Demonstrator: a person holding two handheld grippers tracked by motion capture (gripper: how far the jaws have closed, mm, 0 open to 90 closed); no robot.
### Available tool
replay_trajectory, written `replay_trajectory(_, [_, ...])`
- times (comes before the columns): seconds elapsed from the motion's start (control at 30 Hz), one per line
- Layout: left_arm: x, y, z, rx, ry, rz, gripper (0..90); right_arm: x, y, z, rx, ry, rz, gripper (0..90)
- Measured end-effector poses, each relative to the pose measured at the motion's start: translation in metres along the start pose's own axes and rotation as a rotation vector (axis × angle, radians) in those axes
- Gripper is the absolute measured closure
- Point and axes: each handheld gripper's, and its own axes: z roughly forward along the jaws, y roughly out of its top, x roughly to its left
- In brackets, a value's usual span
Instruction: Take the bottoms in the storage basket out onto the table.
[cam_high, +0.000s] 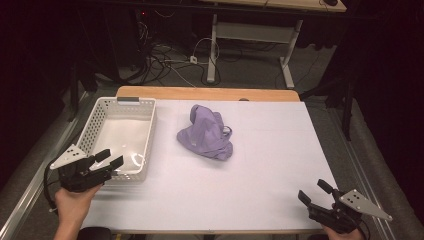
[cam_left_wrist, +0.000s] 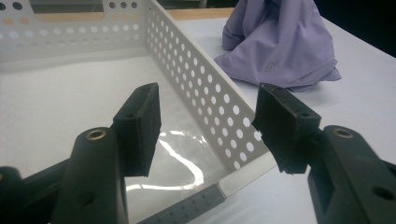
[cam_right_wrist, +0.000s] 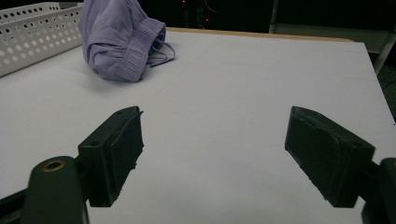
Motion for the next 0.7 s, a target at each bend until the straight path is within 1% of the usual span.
replay_trajectory(0.07, [0.000,-0.001,0.000,-0.001,-0.002,0.002,39.9,0.000,0.000,0.000,0.000,0.000,0.000,19.9])
replay_trajectory(0.2, [0.000,-0.005,-0.003,-0.024,-0.002,0.001,39.9,0.000,0.000,0.000,0.000,0.000,0.000,19.9])
replay_trajectory(0.33, [0.001,-0.006,-0.004,-0.030,-0.001,0.000,39.9,0.000,0.000,0.000,0.000,-0.001,0.000,19.9])
replay_trajectory(0.7, [0.002,-0.015,-0.005,-0.022,0.001,-0.013,39.9,0.000,0.000,0.000,0.001,0.000,0.004,19.9])
